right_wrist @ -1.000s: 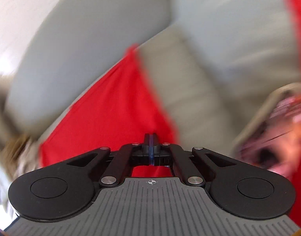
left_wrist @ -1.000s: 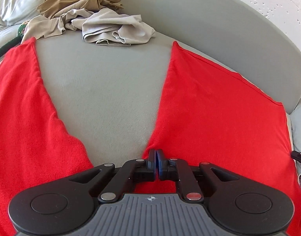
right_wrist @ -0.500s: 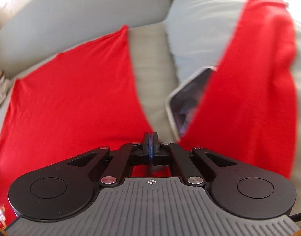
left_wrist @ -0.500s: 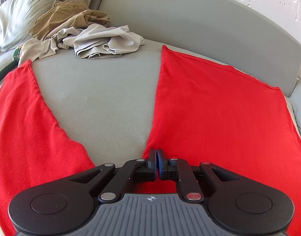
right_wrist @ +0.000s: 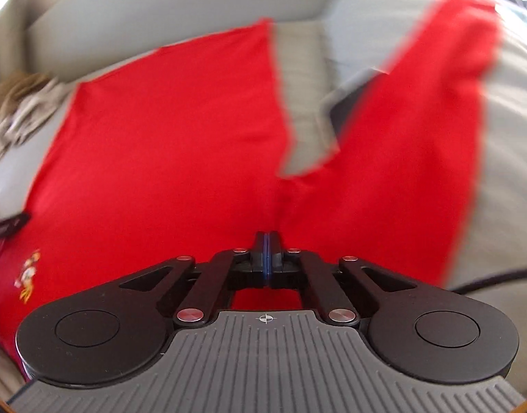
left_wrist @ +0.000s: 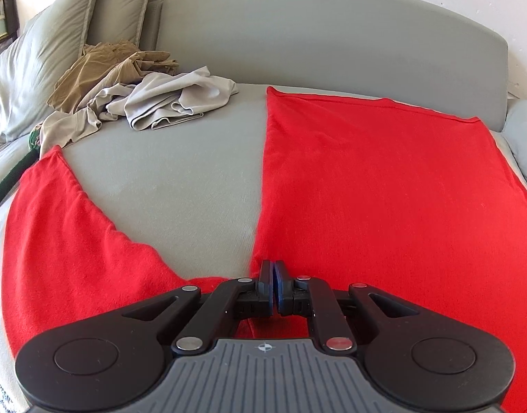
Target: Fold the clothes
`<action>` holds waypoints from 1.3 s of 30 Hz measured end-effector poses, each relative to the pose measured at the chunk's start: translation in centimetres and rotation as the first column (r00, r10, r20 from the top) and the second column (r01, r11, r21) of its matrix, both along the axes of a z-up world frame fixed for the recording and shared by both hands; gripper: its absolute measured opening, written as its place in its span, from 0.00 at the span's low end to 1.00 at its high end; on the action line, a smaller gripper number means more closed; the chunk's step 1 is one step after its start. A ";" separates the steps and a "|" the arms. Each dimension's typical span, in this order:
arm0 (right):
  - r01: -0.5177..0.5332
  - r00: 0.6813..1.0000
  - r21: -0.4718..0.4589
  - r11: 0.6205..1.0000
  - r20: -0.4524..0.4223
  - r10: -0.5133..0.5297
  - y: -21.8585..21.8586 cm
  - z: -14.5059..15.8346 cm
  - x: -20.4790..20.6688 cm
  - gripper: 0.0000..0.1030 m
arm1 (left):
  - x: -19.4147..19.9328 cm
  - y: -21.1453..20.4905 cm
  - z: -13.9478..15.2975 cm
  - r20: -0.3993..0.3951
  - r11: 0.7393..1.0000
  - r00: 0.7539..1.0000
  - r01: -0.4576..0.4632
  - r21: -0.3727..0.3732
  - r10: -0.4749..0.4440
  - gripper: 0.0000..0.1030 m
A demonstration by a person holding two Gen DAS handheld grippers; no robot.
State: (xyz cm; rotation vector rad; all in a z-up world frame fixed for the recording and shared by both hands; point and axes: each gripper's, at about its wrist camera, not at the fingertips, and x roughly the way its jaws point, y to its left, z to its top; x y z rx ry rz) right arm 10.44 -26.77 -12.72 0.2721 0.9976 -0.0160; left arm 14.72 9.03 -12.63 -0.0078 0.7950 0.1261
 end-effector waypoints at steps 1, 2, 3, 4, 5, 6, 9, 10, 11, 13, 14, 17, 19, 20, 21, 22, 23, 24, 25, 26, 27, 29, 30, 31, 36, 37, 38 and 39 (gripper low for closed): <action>0.025 1.000 0.016 1.000 -0.019 -0.024 -1.0 0.6 -0.7 0.02 | -0.1 -0.1 0.3 -0.008 1.000 1.000 0.005 0.001 -0.005 0.11; 0.037 0.999 0.033 0.999 -0.020 -0.037 -1.9 1.4 -1.5 0.05 | -0.2 -0.3 0.7 -0.019 1.000 1.000 0.011 0.004 -0.011 0.11; 0.040 0.999 0.073 0.997 0.010 -0.041 -2.9 2.5 -2.5 0.11 | -0.6 -0.5 1.3 -0.026 1.000 1.000 0.014 -0.009 -0.015 0.11; 0.053 0.996 0.115 0.992 0.062 -0.061 -4.0 3.7 -3.7 0.18 | -1.3 -0.7 2.0 -0.026 0.999 0.999 0.020 -0.046 -0.021 0.14; 0.070 0.989 0.156 0.985 0.118 -0.089 -5.2 5.0 -4.9 0.27 | -1.9 -1.1 2.7 -0.038 0.996 0.999 0.030 -0.083 -0.033 0.24; 0.105 0.975 0.172 0.979 0.175 -0.136 -6.4 6.1 -5.8 0.52 | -2.5 -1.6 3.3 -0.049 0.992 0.998 0.040 -0.118 -0.046 0.26; 0.238 0.902 0.206 0.949 0.316 -0.295 -10.2 8.7 -7.7 0.72 | -4.6 -4.4 4.6 -0.082 0.971 0.986 0.128 -0.201 -0.147 0.29; 0.284 0.878 0.227 0.932 0.330 -0.348 -11.7 9.1 -7.7 0.72 | -5.3 -5.4 4.8 -0.081 0.957 0.978 0.169 -0.236 -0.193 0.30; 0.313 0.862 0.253 0.916 0.329 -0.385 -13.1 9.0 -7.2 0.72 | -6.0 -6.5 5.0 -0.065 0.936 0.967 0.220 -0.276 -0.247 0.31; 0.355 0.838 0.309 0.882 0.313 -0.447 -15.8 8.3 -6.1 0.71 | -6.9 -8.9 5.0 -0.032 0.886 0.938 0.316 -0.339 -0.346 0.31; 0.376 0.825 0.336 0.864 0.303 -0.477 -17.1 8.0 -5.5 0.69 | -7.1 -10.2 4.9 -0.015 0.859 0.920 0.360 -0.364 -0.392 0.31; 0.433 0.782 0.414 0.800 0.269 -0.562 -21.1 6.9 -3.8 0.61 | -7.5 -14.2 4.4 0.020 0.783 0.853 0.488 -0.386 -0.521 0.29; 0.447 0.754 0.482 0.754 0.250 -0.608 -23.5 5.5 -1.6 0.49 | -7.4 -17.3 3.7 0.017 0.745 0.799 0.568 -0.349 -0.601 0.28; 0.446 0.745 0.507 0.738 0.246 -0.620 -24.3 5.0 -0.6 0.49 | -7.2 -18.5 3.3 0.015 0.729 0.780 0.591 -0.346 -0.626 0.27; 0.442 0.739 0.529 0.725 0.244 -0.628 -25.1 4.5 0.3 0.47 | -7.0 -19.7 2.9 0.013 0.711 0.760 0.613 -0.343 -0.649 0.27; 0.433 0.733 0.550 0.714 0.247 -0.634 -26.0 3.9 1.4 0.46 | -6.8 -20.8 2.5 0.010 0.694 0.740 0.634 -0.341 -0.672 0.25; 0.426 0.727 0.565 0.706 0.251 -0.639 -26.7 3.5 2.5 0.46 | -6.5 -21.7 2.1 0.006 0.678 0.724 0.648 -0.347 -0.690 0.22; 0.422 0.721 0.577 0.699 0.253 -0.645 -27.4 3.0 3.5 0.46 | -6.3 -22.5 1.6 -0.001 0.664 0.709 0.659 -0.354 -0.705 0.20; 0.417 0.714 0.592 0.689 0.256 -0.652 -28.0 2.6 4.4 0.45 | -6.1 -23.2 1.1 -0.008 0.650 0.695 0.669 -0.361 -0.719 0.20; 0.412 0.704 0.613 0.675 0.257 -0.662 -28.7 2.1 5.4 0.45 | -5.9 -23.9 0.7 -0.014 0.636 0.680 0.678 -0.368 -0.733 0.20; 0.404 0.693 0.637 0.657 0.256 -0.674 -29.4 1.6 6.2 0.45 | -5.6 -24.1 0.4 -0.021 0.626 0.669 0.683 -0.377 -0.743 0.21; 0.396 0.673 0.670 0.629 0.255 -0.695 -30.7 0.9 8.1 0.37 | -5.2 -23.8 0.3 -0.030 0.612 0.656 0.685 -0.395 -0.754 0.20; 0.389 0.669 0.676 0.625 0.259 -0.697 -31.3 0.6 9.1 0.30 | -5.0 -23.5 0.2 -0.032 0.606 0.654 0.679 -0.414 -0.755 0.21; 0.380 0.667 0.686 0.620 0.262 -0.698 -31.9 0.3 10.0 0.29 | -4.7 -23.2 0.1 -0.034 0.606 0.660 0.667 -0.434 -0.751 0.21; 0.357 0.659 0.684 0.636 0.298 -0.690 -33.4 -0.4 14.1 0.29 | -4.3 -22.8 -0.2 -0.045 0.614 0.677 0.635 -0.469 -0.735 0.26; 0.359 0.656 0.676 0.644 0.307 -0.689 -33.4 -0.4 14.7 0.29 | -4.2 -22.8 -0.2 -0.046 0.614 0.677 0.634 -0.469 -0.735 0.26; 0.371 0.656 0.656 0.658 0.316 -0.685 -33.3 -0.3 15.0 0.25 | -4.2 -22.8 -0.2 -0.047 0.615 0.677 0.634 -0.469 -0.734 0.26; 0.389 0.661 0.620 0.682 0.328 -0.675 -33.1 0.0 15.3 0.11 | -4.3 -22.9 -0.1 -0.048 0.617 0.678 0.634 -0.466 -0.734 0.26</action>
